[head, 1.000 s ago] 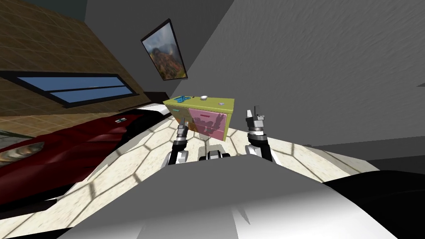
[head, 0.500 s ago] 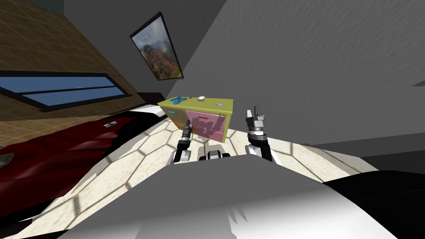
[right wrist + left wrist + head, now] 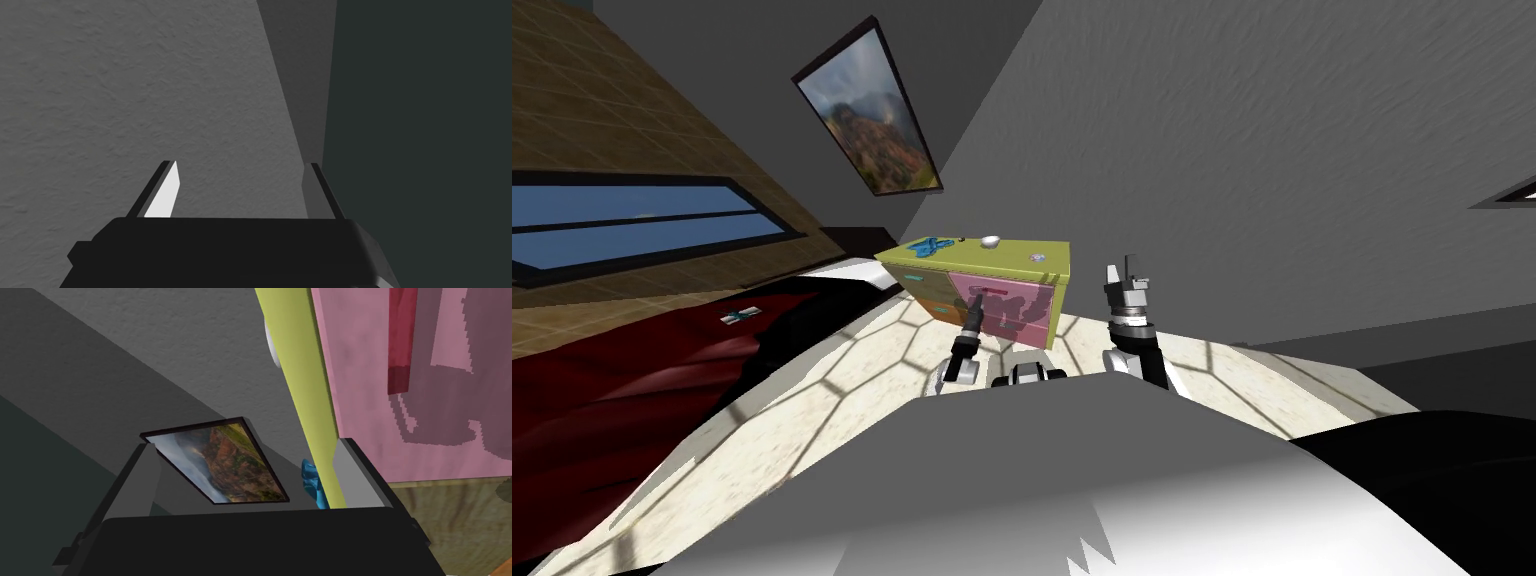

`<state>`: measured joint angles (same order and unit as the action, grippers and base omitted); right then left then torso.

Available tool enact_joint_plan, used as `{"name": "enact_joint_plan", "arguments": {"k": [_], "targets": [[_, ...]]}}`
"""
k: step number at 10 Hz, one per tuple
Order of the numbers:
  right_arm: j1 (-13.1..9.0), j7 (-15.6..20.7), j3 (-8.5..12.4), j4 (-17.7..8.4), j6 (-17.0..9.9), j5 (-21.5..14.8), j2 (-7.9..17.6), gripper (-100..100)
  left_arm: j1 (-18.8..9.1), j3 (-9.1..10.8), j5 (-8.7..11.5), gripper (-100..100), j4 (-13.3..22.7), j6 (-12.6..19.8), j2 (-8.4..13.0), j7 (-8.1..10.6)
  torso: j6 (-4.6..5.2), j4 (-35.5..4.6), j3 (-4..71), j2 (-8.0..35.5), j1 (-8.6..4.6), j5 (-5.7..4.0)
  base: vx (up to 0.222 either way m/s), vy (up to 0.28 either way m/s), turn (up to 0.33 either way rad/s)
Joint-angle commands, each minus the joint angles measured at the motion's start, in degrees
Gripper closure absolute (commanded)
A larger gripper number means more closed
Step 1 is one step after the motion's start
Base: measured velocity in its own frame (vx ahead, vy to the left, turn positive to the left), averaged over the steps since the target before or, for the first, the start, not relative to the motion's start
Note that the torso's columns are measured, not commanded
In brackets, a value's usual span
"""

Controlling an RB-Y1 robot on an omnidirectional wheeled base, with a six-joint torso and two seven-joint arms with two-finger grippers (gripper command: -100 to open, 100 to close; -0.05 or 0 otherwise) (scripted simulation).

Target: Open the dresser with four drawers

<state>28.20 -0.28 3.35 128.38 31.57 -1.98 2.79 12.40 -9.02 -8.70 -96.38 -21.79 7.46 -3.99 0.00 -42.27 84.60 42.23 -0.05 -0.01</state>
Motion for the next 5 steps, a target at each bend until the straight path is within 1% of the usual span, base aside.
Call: {"name": "enact_joint_plan", "arguments": {"k": [1,2,3,4,5], "targets": [[0.0,0.0,0.0,0.0,0.0,0.0,0.0,0,-1.7,-1.13,-0.8,-100,4.0,1.3,0.0,-0.56,0.0,0.0,0.0,0.1,0.0,-0.01,0.134,-0.006,-0.107],[0.0,0.0,0.0,0.0,0.0,0.0,0.0,0,-1.7,-1.13,-0.8,-100,4.4,1.3,0.0,-0.56,0.01,0.0,-0.1,0.1,0.03,0.0,0.083,-0.005,-0.017],[0.0,0.0,0.0,0.0,0.0,0.0,0.0,0,-2.5,-1.49,-1.1,-100,6.2,1.7,0.0,-0.77,-0.02,-0.1,-0.1,0.2,0.07,0.01,0.058,-0.001,-0.041],[0.0,0.0,0.0,0.0,0.0,0.0,0.0,0,-2.5,-1.49,-1.1,-100,6.2,1.7,0.0,-0.77,0.01,-0.1,-0.2,0.2,0.08,0.01,0.04,0.001,-0.03],[0.0,0.0,0.0,0.0,0.0,0.0,0.0,0,-3.1,-1.84,-1.4,-100,7.9,2.0,0.0,-0.97,0.0,-0.1,-0.1,0.2,0.07,0.01,0.052,0.005,-0.06]]}}
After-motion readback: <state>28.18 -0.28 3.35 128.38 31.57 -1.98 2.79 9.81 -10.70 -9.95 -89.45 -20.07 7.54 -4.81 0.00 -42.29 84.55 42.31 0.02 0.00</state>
